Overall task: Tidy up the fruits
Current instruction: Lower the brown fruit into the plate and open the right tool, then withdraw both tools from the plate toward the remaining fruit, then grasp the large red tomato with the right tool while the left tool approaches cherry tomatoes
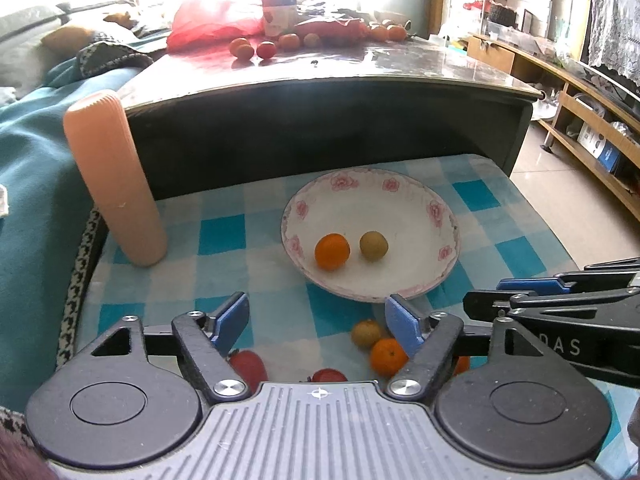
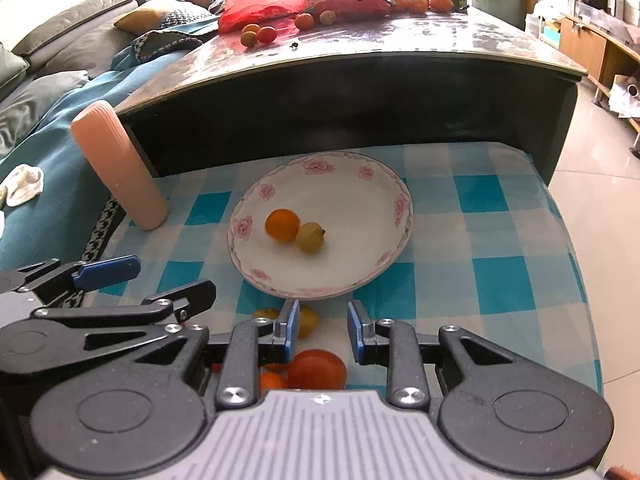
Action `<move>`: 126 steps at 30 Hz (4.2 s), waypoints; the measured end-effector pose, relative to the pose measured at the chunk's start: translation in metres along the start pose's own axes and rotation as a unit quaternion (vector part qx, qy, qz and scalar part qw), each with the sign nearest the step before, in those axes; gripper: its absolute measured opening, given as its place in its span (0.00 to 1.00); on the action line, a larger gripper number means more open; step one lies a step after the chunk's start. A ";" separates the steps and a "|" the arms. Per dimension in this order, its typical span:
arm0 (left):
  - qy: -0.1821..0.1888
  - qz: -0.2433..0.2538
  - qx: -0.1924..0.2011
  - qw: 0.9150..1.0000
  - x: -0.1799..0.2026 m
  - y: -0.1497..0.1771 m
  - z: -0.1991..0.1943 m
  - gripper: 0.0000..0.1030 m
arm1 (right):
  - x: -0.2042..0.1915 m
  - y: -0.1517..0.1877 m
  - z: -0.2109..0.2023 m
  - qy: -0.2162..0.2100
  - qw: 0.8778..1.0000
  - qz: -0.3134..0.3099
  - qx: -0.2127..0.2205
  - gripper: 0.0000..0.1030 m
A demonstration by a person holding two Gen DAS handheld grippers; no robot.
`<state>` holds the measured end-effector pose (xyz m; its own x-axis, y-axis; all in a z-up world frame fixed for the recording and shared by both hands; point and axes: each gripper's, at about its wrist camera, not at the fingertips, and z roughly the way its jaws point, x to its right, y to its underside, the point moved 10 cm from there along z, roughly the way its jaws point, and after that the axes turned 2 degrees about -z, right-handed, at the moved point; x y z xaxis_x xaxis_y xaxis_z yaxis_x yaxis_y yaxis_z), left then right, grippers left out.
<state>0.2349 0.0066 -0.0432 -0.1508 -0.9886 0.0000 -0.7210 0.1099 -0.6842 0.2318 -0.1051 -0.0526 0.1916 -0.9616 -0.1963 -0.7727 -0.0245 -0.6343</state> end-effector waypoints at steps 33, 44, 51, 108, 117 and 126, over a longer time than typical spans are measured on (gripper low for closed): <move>-0.006 0.030 -0.031 0.999 -0.018 0.040 -0.023 0.85 | -0.011 0.045 -0.014 -0.006 0.999 -0.024 -0.037 0.40; -0.027 0.063 -0.031 0.997 -0.039 0.050 -0.006 0.83 | -0.004 0.051 -0.004 -0.011 0.998 -0.015 -0.063 0.40; -0.033 0.089 -0.038 0.995 -0.040 0.057 0.018 0.80 | -0.007 0.058 0.001 -0.023 0.996 -0.025 -0.079 0.40; 0.033 0.030 -0.083 0.996 -0.047 0.073 0.045 0.39 | 0.008 0.039 0.054 -0.032 0.995 0.022 -0.087 0.54; 0.026 0.037 -0.082 0.996 -0.045 0.071 0.047 0.41 | 0.000 0.039 0.065 -0.034 0.996 0.008 -0.078 0.54; 0.015 0.054 -0.083 0.995 -0.041 0.070 0.046 0.39 | -0.001 0.038 0.064 -0.029 0.997 -0.007 -0.071 0.53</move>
<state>0.2221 0.0501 -0.1244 -0.2517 -0.9668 -0.0441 -0.8008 0.2337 -0.5514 0.2411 -0.0873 -0.1245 0.2346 -0.9438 -0.2327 -0.8467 -0.0809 -0.5258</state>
